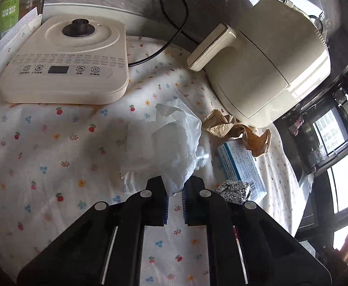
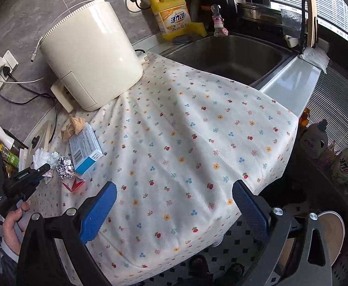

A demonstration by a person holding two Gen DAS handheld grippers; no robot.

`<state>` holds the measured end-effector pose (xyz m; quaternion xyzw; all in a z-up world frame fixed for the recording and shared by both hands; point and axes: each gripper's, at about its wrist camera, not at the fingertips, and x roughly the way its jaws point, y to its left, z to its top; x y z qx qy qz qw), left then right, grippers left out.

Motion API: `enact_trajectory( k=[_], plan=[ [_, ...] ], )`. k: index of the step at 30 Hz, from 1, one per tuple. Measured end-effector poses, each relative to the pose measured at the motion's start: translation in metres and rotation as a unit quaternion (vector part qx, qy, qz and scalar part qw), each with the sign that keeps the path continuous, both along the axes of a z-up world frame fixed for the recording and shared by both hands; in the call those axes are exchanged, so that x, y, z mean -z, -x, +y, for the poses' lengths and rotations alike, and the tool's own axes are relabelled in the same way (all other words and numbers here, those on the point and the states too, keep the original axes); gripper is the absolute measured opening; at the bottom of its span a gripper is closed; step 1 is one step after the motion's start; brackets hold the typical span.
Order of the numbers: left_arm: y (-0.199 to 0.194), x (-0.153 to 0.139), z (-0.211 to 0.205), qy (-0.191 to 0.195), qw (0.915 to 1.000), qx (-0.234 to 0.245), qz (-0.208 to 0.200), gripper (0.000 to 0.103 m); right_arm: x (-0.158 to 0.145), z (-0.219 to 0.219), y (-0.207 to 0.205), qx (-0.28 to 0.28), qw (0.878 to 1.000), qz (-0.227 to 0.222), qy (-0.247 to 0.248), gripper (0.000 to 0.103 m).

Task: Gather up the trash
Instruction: 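Grasp the white tissue with the left gripper while the right grasps brown paper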

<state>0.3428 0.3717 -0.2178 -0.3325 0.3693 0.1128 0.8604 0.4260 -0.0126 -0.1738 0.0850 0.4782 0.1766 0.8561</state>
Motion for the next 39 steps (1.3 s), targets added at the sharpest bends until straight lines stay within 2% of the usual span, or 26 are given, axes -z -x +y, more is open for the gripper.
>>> enact_trajectory(
  k=[4,10,13,15,17,22,23,24,25,26,29,32,39],
  plan=[
    [0.018,-0.006,0.012,0.004,0.9998,-0.016,-0.012,0.009,0.001,0.034,-0.011,-0.049,0.999,0.001,0.001,0.095],
    [0.048,-0.013,0.018,0.007,0.9976,-0.067,-0.018,0.008,-0.004,0.089,-0.035,-0.132,0.991,-0.009,-0.021,0.094],
    [0.067,-0.023,0.020,0.010,0.9954,-0.093,-0.021,0.008,-0.008,0.125,-0.053,-0.170,0.985,0.000,-0.027,0.088],
    [0.074,-0.025,0.019,-0.003,0.9949,-0.099,-0.019,0.008,-0.012,0.149,-0.061,-0.193,0.981,-0.012,-0.031,0.085],
    [0.082,-0.024,0.021,-0.001,0.9936,-0.113,-0.007,0.008,-0.012,0.173,-0.072,-0.207,0.978,-0.007,-0.028,0.082],
    [0.102,-0.027,0.022,0.001,0.9907,-0.136,-0.010,0.008,-0.001,0.216,-0.092,-0.231,0.973,-0.001,-0.019,0.073],
    [0.105,-0.026,0.022,0.003,0.9903,-0.139,-0.009,0.008,0.003,0.221,-0.096,-0.232,0.973,0.005,-0.018,0.065],
    [0.108,-0.025,0.022,0.003,0.9900,-0.141,-0.007,0.008,0.009,0.225,-0.100,-0.233,0.972,0.015,-0.017,0.040],
    [0.109,-0.024,0.022,0.004,0.9897,-0.143,-0.005,0.008,0.014,0.227,-0.103,-0.235,0.972,0.027,-0.012,0.019],
    [0.110,-0.023,0.022,0.005,0.9896,-0.144,-0.004,0.008,0.017,0.227,-0.104,-0.231,0.972,0.029,-0.005,0.011],
    [0.110,-0.022,0.021,0.004,0.9900,-0.141,-0.002,0.008,0.010,0.216,-0.098,-0.233,0.972,-0.003,-0.009,0.009],
    [0.104,-0.022,0.021,0.003,0.9917,-0.128,-0.002,0.008,0.001,0.200,-0.091,-0.229,0.973,-0.016,-0.012,0.009],
    [0.074,-0.032,0.005,-0.007,0.9978,-0.063,-0.018,0.008,-0.014,0.136,-0.085,-0.163,0.986,-0.029,-0.019,0.009]
  ],
)
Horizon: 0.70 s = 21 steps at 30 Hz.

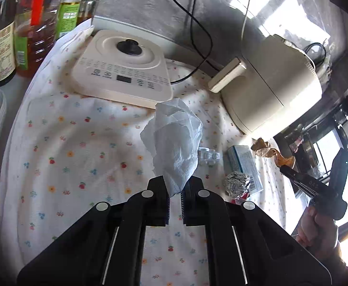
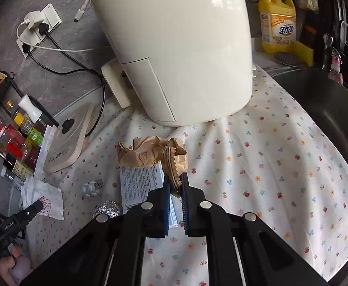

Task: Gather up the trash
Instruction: 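Grasp the white tissue with the left gripper while the right grasps brown paper, then carry tissue and brown paper over the bin and open both grippers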

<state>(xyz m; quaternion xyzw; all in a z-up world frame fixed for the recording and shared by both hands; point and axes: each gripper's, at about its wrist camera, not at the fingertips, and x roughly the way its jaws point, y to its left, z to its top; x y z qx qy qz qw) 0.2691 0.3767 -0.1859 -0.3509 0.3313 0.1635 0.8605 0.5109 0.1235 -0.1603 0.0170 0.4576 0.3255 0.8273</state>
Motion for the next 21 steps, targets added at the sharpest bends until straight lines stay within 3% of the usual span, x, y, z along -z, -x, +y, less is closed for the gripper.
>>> enact_trajectory(
  k=[8,17,21],
  plan=[
    [-0.024,0.002,-0.039,0.005,0.9957,0.092,-0.010,0.008,0.004,-0.086,0.030,0.089,0.996,0.008,0.002,0.010],
    [-0.042,0.004,-0.086,0.012,0.9854,0.169,-0.015,0.008,0.019,-0.180,0.068,0.195,0.980,0.031,0.028,0.010],
    [-0.036,-0.020,-0.093,0.000,0.9831,0.171,-0.064,0.008,0.024,-0.212,0.079,0.231,0.971,0.041,0.037,0.010]
  ],
)
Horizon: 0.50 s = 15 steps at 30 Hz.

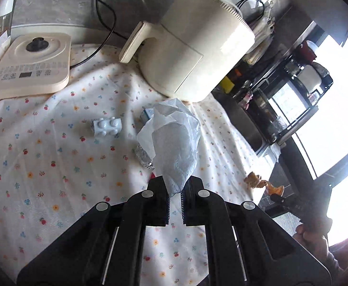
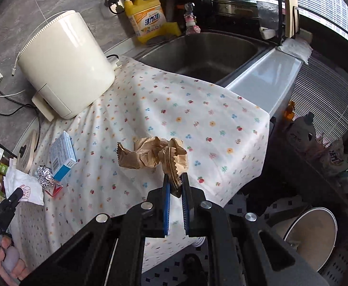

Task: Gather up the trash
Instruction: 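Carry tissue and brown paper over the bin and open both grippers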

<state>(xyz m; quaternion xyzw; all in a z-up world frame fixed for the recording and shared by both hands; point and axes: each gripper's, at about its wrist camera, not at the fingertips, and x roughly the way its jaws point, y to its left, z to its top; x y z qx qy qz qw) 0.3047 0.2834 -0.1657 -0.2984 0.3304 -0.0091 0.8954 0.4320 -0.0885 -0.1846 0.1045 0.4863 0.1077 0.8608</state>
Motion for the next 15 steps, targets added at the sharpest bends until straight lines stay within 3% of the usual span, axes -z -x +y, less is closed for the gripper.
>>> enact_trajectory(
  k=[3,8,15],
  plan=[
    [-0.002,-0.016,-0.006,-0.005,0.9997,0.005,-0.022,0.008,-0.001,-0.022,0.008,0.017,1.000,-0.002,0.002,0.010],
    [-0.023,-0.016,-0.035,-0.004,0.9992,0.036,-0.014,0.008,0.001,-0.062,0.020,0.050,0.999,0.002,0.000,0.010],
    [-0.035,-0.016,-0.121,-0.006,0.9951,0.099,-0.010,0.008,0.018,-0.139,0.047,0.094,0.995,0.014,-0.010,0.010]
  ],
)
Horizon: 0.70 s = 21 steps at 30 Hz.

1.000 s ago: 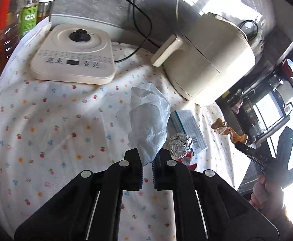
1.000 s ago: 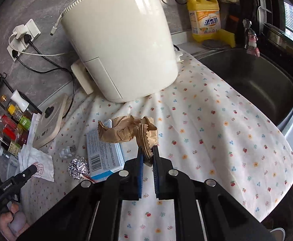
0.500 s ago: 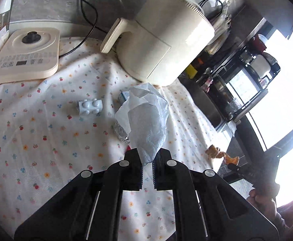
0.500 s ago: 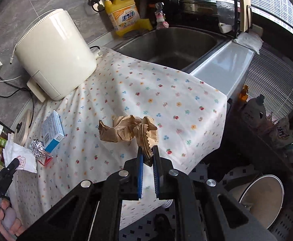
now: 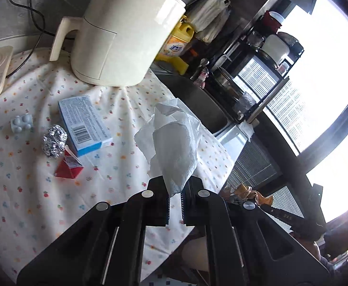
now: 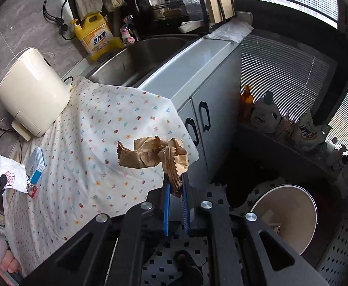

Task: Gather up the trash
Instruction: 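Carry tissue and brown paper over the bin and open both grippers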

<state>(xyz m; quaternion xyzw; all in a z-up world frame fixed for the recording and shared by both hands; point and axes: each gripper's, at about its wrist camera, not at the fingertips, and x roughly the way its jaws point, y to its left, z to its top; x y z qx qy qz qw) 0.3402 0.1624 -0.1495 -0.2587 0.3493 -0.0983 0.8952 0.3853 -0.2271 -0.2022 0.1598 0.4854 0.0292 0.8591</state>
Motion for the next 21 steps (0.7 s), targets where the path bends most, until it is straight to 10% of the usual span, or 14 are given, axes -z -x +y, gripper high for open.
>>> enact_trajectory(
  k=[13,17,21],
  plan=[
    [0.014,0.021,-0.194,-0.017,0.9920,0.112,0.055,0.008,0.070,-0.161,0.075,0.072,0.995,0.067,-0.026,0.015],
    [0.020,0.029,-0.240,-0.021,0.9894,0.128,0.065,0.008,0.101,-0.195,0.095,0.097,0.990,0.097,-0.020,0.077],
    [0.030,0.040,-0.284,-0.027,0.9847,0.152,0.081,0.008,0.112,-0.227,0.113,0.108,0.989,0.102,-0.024,0.076]
  ],
)
